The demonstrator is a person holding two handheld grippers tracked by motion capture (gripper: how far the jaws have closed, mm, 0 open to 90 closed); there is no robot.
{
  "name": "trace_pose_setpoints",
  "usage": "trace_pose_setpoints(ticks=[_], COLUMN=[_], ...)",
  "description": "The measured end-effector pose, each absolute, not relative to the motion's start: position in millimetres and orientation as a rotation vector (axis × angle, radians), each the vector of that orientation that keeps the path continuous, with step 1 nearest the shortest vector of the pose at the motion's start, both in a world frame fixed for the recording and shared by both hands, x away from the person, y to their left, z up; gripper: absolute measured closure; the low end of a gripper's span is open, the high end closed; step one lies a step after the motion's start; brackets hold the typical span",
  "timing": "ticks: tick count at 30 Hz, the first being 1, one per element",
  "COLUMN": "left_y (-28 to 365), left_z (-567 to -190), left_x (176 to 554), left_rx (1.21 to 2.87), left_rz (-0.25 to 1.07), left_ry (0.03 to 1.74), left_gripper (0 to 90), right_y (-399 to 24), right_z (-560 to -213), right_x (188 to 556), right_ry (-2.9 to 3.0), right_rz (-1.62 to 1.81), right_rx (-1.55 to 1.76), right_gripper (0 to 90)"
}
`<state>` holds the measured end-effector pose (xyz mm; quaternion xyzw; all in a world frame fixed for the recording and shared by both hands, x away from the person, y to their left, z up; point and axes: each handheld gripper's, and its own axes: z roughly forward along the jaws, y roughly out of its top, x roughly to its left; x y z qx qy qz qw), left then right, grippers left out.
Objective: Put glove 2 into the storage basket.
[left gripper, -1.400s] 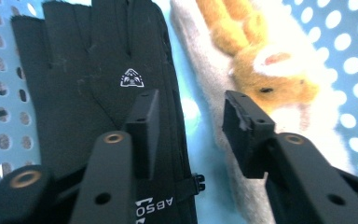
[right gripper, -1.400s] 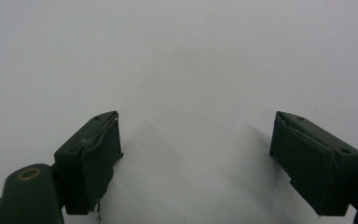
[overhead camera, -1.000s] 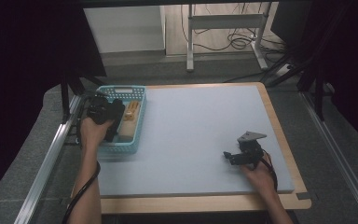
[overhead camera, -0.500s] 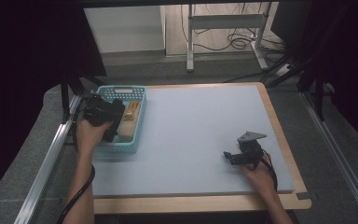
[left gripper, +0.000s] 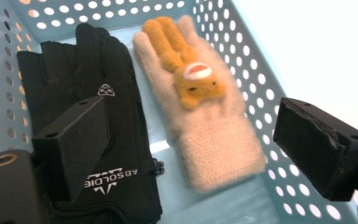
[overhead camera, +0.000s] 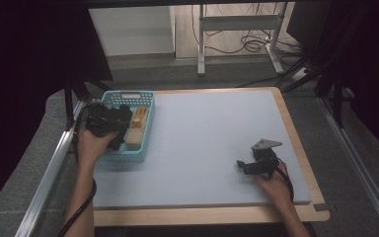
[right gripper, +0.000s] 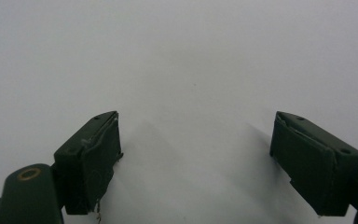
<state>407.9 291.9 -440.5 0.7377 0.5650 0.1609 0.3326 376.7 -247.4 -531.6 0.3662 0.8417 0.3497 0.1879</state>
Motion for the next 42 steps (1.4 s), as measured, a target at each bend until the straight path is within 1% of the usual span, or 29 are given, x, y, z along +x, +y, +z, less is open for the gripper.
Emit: trace_pose_setpoints(ticks=[7, 13, 26, 42], left_y=[285.5, 281.0, 268.2, 237.1], left_z=[-436.5, -435.0, -433.4, -430.0], left_x=[400.1, 392.7, 378.6, 365.3], left_rx=[1.927, 1.921, 1.932, 1.951], left_rz=[0.436, 0.435, 0.430, 0.433], left_ry=[1.431, 1.402, 1.329, 1.208], left_gripper=[5.0, 2.7, 1.8, 1.8], right_y=[-247.4, -247.4, -247.3, -247.3], right_z=[-531.6, -531.6, -531.6, -531.6], right_x=[376.7, 376.7, 376.7, 376.8], right_ry=[2.368, 2.368, 2.369, 2.368], right_rz=[0.984, 0.984, 0.984, 0.984], right_rx=[1.030, 1.031, 1.031, 1.029], right_gripper=[15.8, 15.9, 15.8, 15.8])
